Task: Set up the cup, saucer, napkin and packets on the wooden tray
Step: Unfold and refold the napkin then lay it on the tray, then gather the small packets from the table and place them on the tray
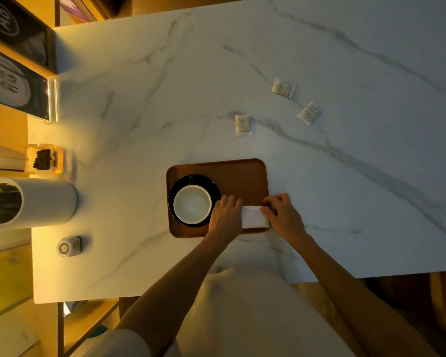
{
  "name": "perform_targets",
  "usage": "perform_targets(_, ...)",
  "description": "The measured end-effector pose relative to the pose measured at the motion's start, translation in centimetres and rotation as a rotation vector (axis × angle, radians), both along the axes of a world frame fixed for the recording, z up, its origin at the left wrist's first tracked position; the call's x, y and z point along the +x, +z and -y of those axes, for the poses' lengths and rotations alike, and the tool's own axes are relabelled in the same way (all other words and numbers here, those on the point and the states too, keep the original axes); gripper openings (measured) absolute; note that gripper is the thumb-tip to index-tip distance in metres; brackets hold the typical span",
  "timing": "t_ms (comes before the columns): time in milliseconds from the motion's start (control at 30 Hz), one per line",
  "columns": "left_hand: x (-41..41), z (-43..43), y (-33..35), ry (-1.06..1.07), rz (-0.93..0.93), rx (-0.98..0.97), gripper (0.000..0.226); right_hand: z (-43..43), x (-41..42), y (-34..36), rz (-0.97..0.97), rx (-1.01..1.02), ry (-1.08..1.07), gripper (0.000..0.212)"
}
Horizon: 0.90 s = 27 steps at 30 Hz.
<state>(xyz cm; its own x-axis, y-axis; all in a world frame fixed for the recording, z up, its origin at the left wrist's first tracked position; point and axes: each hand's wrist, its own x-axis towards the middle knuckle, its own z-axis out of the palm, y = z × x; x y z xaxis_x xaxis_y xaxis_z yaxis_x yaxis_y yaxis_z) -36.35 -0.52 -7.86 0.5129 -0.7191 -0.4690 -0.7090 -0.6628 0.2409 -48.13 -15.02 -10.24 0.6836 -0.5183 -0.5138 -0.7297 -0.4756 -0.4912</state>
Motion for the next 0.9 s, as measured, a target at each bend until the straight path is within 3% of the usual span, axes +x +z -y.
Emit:
perform_targets(200,-1.0,-2.0,-0.1,-0.078,0.005,0.013,0.036,0.0,-2.1,0.0,0.024,-0.013,0.22,0.048)
perform_targets(433,-1.2,-2.1,0.5,-0.082,0.015,0.111,0.062,-0.7,-1.8,0.2,0.026,-0.019,0.169,0.044)
perform_targets(700,-0.8,-1.0,1.6,-0.216,0.113,0.014,0.066,0.3,-1.2,1.6,0.023,-0.078,0.154,0.05)
perform_targets(800,1.1,0.7,3.2,-0.144,0.152,-0.045,0.061,2.6,-0.8,3.1,0.15,-0.196,0.087,0.048)
perform_targets(900,4.0,2.6,4.7,0.071,0.02,-0.13,0.054,5.1,0.0,4.5,0.198,-0.246,-0.028,0.044)
